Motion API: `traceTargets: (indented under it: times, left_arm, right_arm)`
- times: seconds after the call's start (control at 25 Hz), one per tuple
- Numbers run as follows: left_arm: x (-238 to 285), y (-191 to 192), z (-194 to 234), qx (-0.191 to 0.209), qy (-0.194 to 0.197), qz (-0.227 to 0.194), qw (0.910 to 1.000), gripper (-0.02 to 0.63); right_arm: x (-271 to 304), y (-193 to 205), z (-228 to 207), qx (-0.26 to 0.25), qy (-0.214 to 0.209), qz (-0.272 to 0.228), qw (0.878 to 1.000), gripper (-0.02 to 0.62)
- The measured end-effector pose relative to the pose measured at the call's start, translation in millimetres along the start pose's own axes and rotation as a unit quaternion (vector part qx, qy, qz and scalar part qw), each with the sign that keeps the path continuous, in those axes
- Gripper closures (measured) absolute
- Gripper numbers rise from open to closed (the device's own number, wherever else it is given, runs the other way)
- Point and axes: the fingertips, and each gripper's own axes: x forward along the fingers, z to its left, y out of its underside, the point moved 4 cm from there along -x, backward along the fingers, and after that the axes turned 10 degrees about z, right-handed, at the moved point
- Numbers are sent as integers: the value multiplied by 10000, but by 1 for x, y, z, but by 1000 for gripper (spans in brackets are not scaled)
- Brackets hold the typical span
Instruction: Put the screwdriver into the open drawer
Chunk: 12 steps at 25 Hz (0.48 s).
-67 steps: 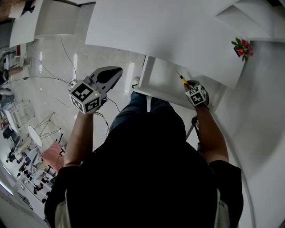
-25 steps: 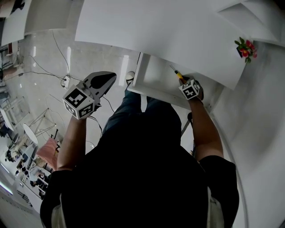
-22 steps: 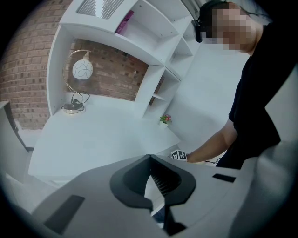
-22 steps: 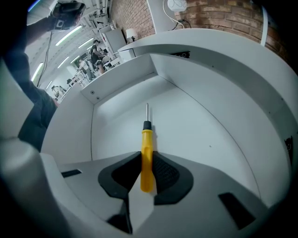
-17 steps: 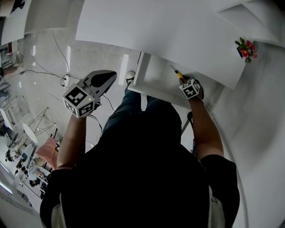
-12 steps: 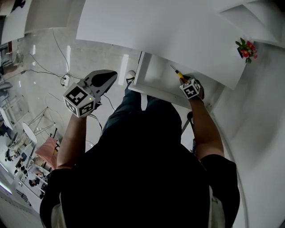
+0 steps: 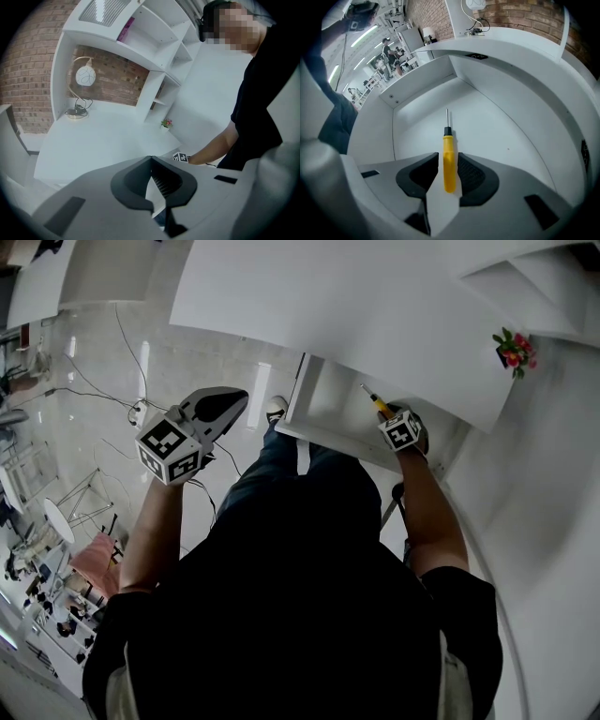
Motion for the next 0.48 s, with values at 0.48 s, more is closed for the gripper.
traceTargets:
  times: [0.48]
  left_arm:
    - [-34, -22, -12, 345, 56, -442, 9984, 591]
  right_arm:
    - [-62, -9, 2, 328, 391, -322, 9982, 459]
